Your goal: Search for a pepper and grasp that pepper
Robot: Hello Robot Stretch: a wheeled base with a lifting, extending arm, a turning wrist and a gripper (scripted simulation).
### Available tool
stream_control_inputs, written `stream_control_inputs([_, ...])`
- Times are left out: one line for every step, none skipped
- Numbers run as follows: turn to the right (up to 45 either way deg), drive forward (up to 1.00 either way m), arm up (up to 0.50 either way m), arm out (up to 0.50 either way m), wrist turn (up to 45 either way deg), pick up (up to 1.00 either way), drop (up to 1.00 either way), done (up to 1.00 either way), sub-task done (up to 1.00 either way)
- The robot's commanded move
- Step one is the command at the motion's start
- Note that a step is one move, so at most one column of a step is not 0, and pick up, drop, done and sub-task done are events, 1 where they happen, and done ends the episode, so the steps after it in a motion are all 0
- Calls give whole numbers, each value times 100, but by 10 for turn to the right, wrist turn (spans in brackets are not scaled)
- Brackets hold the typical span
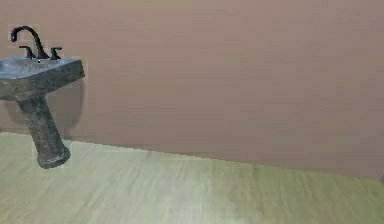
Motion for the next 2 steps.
stream_control_inputs([0, 5, 0, 0, 0, 0, 0, 0, 0])
stream_control_inputs([450, 0, 0, 0, 0, 0, 0, 0, 0])
